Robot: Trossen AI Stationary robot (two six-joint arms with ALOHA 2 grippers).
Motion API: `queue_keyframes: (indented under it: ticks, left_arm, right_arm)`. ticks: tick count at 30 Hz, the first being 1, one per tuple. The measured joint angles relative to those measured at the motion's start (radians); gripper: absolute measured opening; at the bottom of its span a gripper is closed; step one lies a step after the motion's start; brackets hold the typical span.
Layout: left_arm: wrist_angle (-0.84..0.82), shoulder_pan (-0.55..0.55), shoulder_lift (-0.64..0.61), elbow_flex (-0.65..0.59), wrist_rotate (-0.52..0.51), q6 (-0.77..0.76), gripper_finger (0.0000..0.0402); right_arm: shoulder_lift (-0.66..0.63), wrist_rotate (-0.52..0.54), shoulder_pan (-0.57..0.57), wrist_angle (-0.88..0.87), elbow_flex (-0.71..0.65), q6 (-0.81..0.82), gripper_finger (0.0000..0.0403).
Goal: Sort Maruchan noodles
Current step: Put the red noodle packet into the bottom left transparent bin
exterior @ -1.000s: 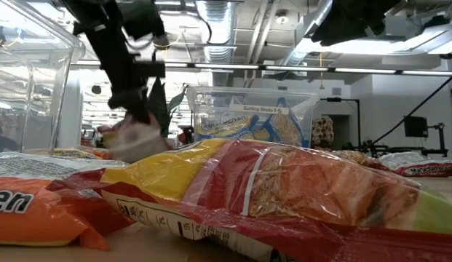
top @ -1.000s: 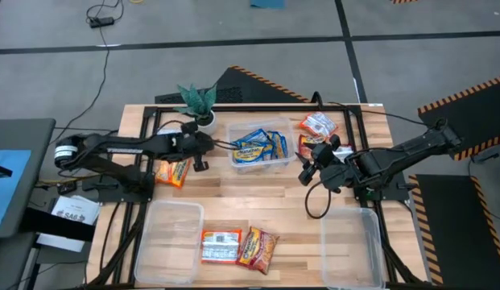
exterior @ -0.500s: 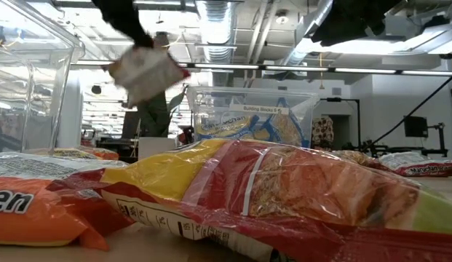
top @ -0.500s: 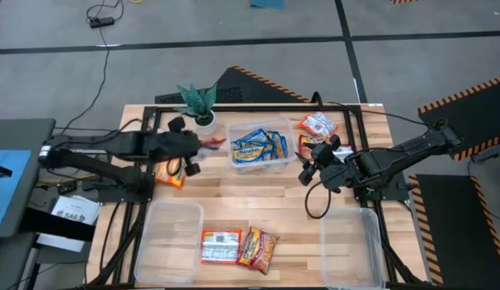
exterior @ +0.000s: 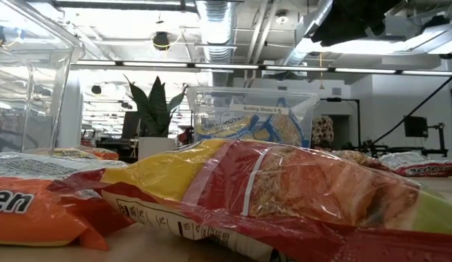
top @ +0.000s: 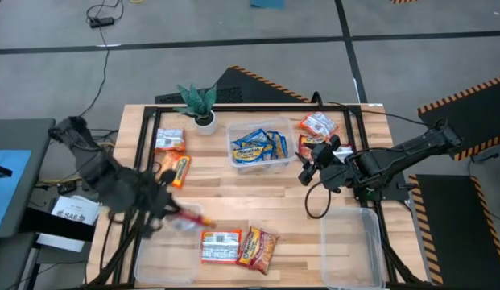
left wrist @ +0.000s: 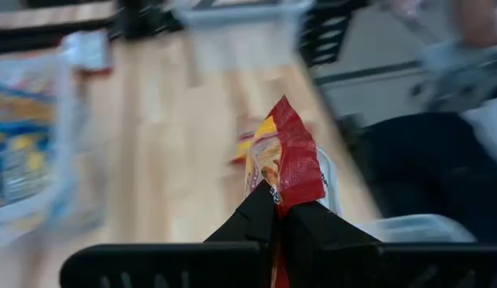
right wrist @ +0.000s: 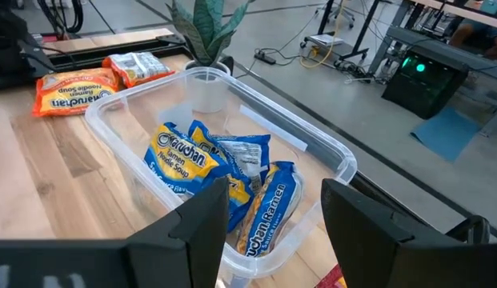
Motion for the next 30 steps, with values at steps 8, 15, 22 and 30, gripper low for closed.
queue_keyframes:
  ticks: [8,15,22,30]
  left_arm:
    - [0.010,-0.255,0.027,0.002,-0.097,-0.212,0.0000]
    - [-0.014,-0.280,0.146,0.002,-0.098,-0.364,0.0000]
    - [-0.140,-0.261,0.215,0.002,-0.085,-0.626,0.0005]
    - [-0.307,-0.196,0.214,0.002,-0.013,-0.780,0.0060]
  right_arm:
    - [0.000,-0.001,0.000,0.001,0.000,0.009,0.0221]
    - [0.000,-0.001,0.000,0.001,0.000,0.011,0.0221]
    - [0.000,-0.001,0.000,0.001,0.000,0.011,0.0221]
    - [0.000,-0.002,0.000,0.001,0.000,0.016,0.0221]
